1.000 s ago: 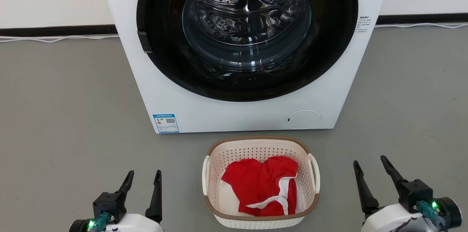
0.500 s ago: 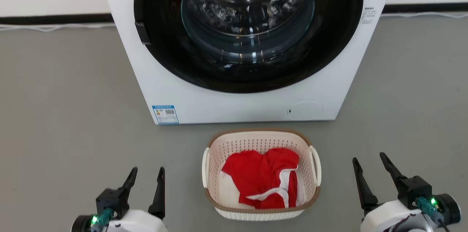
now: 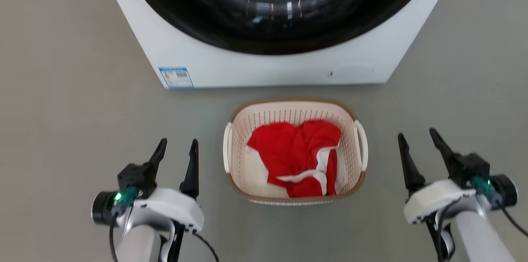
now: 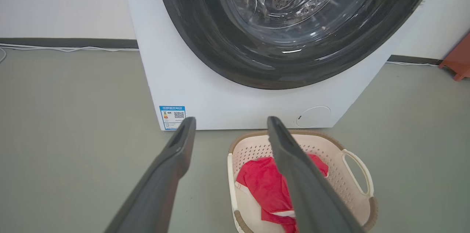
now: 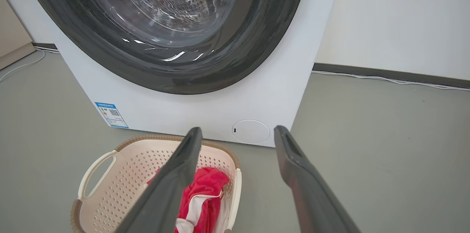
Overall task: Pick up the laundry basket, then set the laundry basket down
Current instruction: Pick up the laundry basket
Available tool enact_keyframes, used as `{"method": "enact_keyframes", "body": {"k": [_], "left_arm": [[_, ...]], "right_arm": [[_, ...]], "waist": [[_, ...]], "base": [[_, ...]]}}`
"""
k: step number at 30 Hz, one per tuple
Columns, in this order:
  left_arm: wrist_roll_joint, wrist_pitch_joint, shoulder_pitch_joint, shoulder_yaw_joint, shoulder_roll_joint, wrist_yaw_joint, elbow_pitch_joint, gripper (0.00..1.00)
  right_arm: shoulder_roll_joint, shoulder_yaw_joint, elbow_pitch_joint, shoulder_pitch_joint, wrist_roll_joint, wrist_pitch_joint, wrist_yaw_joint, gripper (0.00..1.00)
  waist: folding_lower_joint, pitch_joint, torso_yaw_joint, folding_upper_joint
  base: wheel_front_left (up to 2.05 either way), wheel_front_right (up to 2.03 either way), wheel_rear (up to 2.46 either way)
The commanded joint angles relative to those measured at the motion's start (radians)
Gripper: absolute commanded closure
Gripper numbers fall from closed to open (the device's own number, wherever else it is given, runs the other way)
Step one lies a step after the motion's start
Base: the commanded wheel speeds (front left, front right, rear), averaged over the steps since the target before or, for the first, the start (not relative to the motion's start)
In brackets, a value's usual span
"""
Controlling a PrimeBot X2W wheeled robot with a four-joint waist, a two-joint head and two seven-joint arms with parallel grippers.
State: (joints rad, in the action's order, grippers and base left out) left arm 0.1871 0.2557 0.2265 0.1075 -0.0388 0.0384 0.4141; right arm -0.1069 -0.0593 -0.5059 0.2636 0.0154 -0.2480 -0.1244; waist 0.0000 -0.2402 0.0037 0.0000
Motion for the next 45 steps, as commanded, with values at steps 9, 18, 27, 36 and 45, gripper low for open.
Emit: {"method": "enact_keyframes", "body": {"k": [9,18,27,36,45], "left_arm": [[0.076,0.006,0.200,0.062,-0.011,-0.058,0.133,0.00],[0.153,0.006,0.333,0.138,-0.011,-0.093,0.257,0.00],[0.218,0.006,0.479,0.213,-0.011,-0.111,0.326,0.00],[0.242,0.006,0.559,0.231,-0.011,-0.129,0.357,0.00],[0.215,0.006,0.600,0.220,-0.011,-0.127,0.373,0.00]], "right_arm": [[-0.028,0.043,-0.138,0.203,0.021,-0.014,-0.006,0.00],[-0.055,0.091,-0.243,0.326,0.031,-0.014,-0.006,0.00],[-0.073,0.116,-0.298,0.427,0.033,-0.014,-0.006,0.00],[-0.078,0.123,-0.297,0.471,0.040,-0.014,-0.006,0.00],[-0.073,0.125,-0.286,0.496,0.039,-0.014,-0.006,0.00]], "waist": [[0.0000,-0.239,-0.004,0.0000],[0.0000,-0.374,0.007,0.0000],[0.0000,-0.505,0.009,0.0000],[0.0000,-0.582,0.004,0.0000],[0.0000,-0.643,-0.008,0.0000]], "base": [[0.00,0.00,0.00],[0.00,0.00,0.00],[0.00,0.00,0.00],[0.00,0.00,0.00],[0.00,0.00,0.00]]}}
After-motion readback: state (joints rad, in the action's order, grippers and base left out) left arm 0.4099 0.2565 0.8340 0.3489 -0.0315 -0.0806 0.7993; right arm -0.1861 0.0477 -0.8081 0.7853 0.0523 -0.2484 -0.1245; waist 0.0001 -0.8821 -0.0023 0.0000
